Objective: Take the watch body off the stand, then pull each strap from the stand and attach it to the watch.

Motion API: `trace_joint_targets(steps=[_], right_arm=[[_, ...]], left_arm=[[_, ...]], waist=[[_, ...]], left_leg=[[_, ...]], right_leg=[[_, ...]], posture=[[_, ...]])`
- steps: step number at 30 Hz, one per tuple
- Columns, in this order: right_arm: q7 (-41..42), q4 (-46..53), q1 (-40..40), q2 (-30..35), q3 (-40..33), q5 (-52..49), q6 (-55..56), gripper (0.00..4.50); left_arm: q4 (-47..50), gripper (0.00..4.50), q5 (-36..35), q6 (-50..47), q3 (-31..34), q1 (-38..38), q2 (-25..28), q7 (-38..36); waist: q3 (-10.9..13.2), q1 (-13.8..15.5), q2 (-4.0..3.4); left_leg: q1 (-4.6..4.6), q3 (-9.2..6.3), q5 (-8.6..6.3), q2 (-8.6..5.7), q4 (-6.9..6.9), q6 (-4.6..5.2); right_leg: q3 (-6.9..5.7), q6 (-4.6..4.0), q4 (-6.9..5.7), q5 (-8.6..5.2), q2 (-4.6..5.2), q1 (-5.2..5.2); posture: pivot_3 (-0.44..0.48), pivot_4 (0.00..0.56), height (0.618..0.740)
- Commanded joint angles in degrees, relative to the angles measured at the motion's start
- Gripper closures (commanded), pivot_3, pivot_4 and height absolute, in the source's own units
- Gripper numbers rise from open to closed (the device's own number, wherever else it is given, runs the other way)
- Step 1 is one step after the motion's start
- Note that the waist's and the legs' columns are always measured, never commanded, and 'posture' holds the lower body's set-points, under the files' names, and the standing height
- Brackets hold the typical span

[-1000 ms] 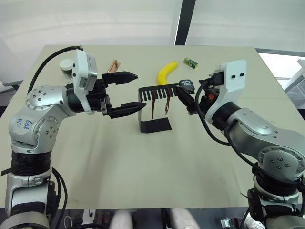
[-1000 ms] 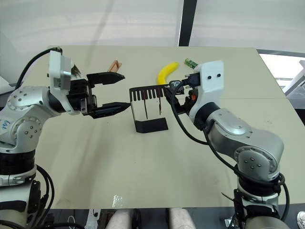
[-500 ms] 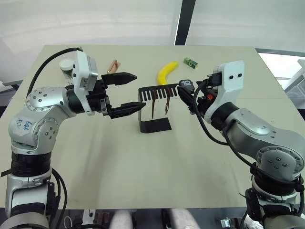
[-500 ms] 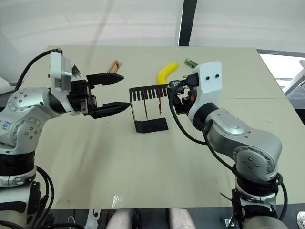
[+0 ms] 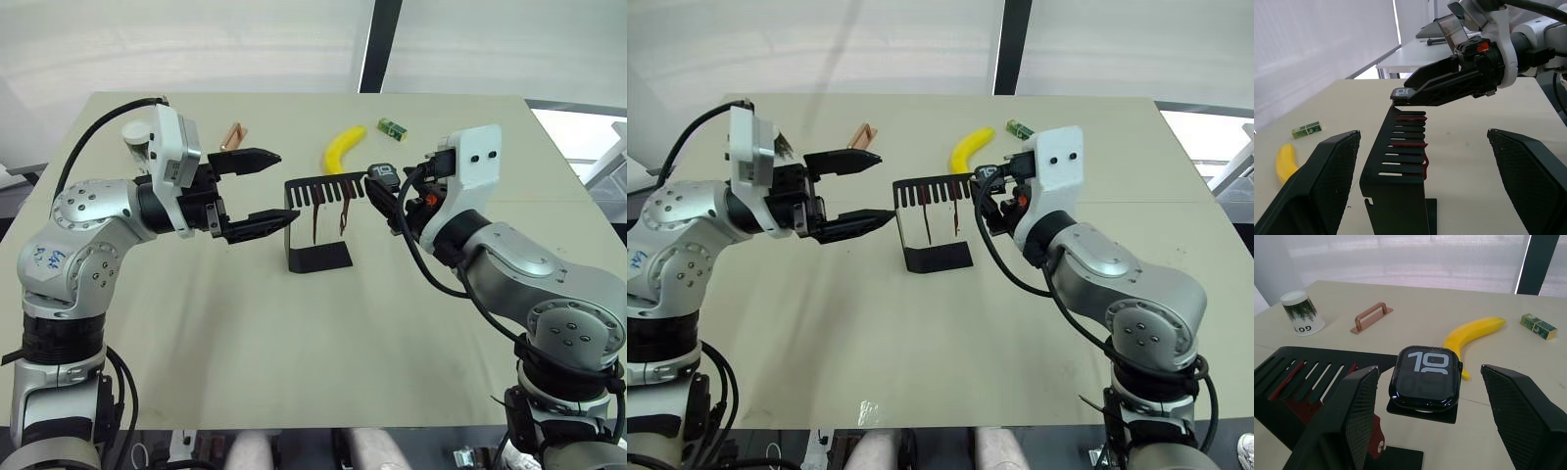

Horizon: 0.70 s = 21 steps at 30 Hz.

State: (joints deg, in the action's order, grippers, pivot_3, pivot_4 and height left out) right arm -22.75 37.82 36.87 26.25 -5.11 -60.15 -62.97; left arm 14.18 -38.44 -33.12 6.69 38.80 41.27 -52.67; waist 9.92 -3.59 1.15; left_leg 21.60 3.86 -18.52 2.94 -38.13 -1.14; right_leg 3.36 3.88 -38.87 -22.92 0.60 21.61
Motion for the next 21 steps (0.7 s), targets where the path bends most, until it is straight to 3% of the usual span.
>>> trace_joint_targets(steps=[1, 17, 21], right_arm=[[0.7, 1.7, 1.0, 0.3, -1.1, 0.3, -0.3, 1.49], [1.6, 1.1, 1.7, -0.1, -0.9, 1.0, -1.3, 1.49], [1.6, 1.3, 1.6, -0.1, -1.0, 0.8, -1.5, 2.76]], left_arm=[[2.1, 0.0, -0.7, 0.7, 1.8, 0.0, 0.2, 0.3], [2.1, 0.0, -0.4, 1.2, 2.2, -0.5, 0.2, 0.9], [2.4, 0.0, -0.5, 1.0, 2.3, -0.5, 0.2, 1.2]], waist=[[0.0, 0.0, 0.0], [0.0, 0.0, 0.0], [0.0, 0.0, 0.0]], left_leg=[[0.0, 0.0, 0.0, 0.0, 0.0, 0.0], [0.01, 0.0, 0.0, 0.0, 0.03, 0.0], [0.01, 0.0, 0.0, 0.0, 0.03, 0.0]], right_leg=[[0.0, 0.0, 0.0, 0.0, 0.0, 0.0], [0.0, 0.0, 0.06, 0.0, 0.0, 0.0], [0.0, 0.0, 0.06, 0.0, 0.0, 0.0]], posture=[[0.0, 0.15, 0.74], [0.0, 0.15, 0.74], [0.0, 0.15, 0.74]])
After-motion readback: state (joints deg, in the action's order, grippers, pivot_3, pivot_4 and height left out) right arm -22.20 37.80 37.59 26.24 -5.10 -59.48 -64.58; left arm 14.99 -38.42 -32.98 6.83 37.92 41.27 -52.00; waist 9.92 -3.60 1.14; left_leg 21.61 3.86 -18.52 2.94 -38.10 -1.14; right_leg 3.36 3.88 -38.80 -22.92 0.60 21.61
